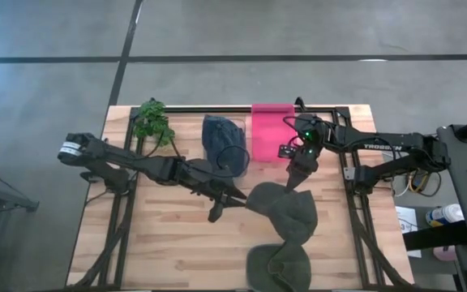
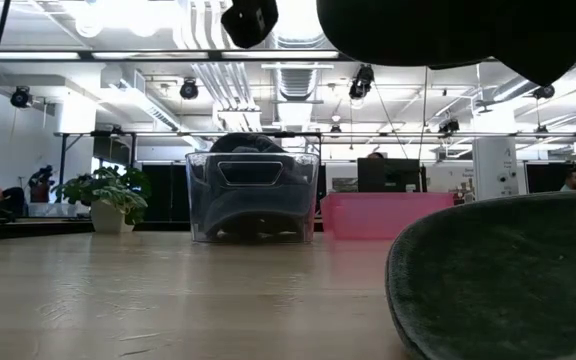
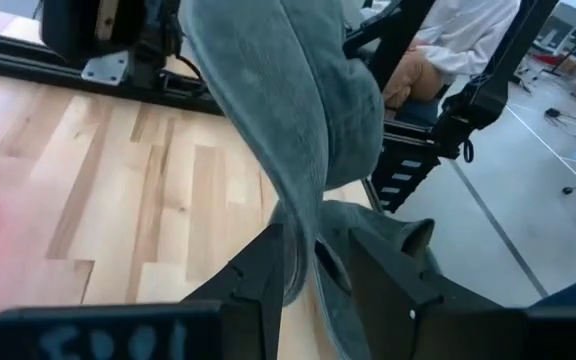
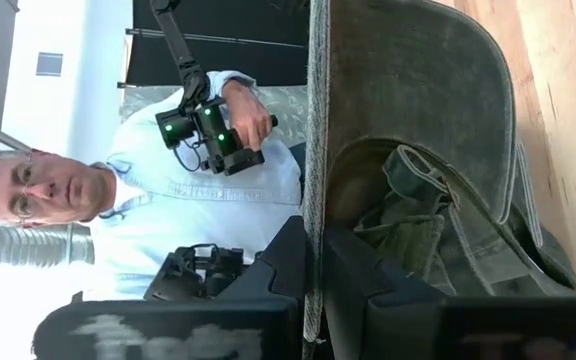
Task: Pick & Place hat
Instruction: Put the left green cap into the red bin
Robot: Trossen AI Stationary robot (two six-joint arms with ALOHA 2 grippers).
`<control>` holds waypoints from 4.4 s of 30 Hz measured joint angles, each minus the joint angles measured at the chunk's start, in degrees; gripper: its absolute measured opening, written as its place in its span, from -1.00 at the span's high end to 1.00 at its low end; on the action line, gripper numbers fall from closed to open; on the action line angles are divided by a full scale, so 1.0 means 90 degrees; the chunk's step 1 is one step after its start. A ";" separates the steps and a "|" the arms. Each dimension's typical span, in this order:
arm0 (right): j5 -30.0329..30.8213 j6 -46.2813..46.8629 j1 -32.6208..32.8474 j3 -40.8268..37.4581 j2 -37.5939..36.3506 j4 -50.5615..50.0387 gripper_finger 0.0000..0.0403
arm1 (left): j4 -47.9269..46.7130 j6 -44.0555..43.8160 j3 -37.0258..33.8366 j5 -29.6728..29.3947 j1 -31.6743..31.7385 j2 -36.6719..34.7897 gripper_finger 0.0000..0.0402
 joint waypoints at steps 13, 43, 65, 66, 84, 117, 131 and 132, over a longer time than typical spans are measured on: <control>0.0020 -0.0062 0.0000 0.0073 0.0000 0.0011 0.94 | 0.0992 -0.0125 -0.0002 0.0660 0.0075 0.0515 0.50; 0.9487 0.0152 0.0246 0.0346 -0.3443 -0.3357 0.31 | 0.2646 -0.0830 -0.0407 -0.0650 0.0265 -0.0249 0.97; 1.0851 -0.1974 0.1239 -0.0434 -0.1755 0.3070 0.41 | 0.7487 -0.3544 0.0508 -0.1287 0.2141 0.1334 0.97; 1.0841 -0.2008 0.1234 -0.0434 -0.1631 0.3374 0.42 | 0.7480 -0.3570 0.0648 -0.1219 0.2144 0.1440 0.97; 1.0628 -0.2346 0.1226 -0.0432 -0.1489 0.4110 0.41 | 0.7538 -0.3615 0.1486 -0.0680 0.2583 0.1870 0.97; 1.0435 -0.3225 0.0702 -0.0427 -0.1457 0.4428 0.25 | 0.7175 -0.5309 0.2455 -0.0123 0.2873 0.2757 0.96; 1.0533 -0.3323 0.0561 -0.0429 -0.1534 0.4373 0.93 | 0.6063 -0.4735 0.2397 0.0058 0.2883 0.2734 0.76; 1.0550 -0.3279 0.0520 -0.0429 -0.1557 0.4236 0.93 | 0.5907 -0.4623 0.2392 0.0063 0.2885 0.2734 0.69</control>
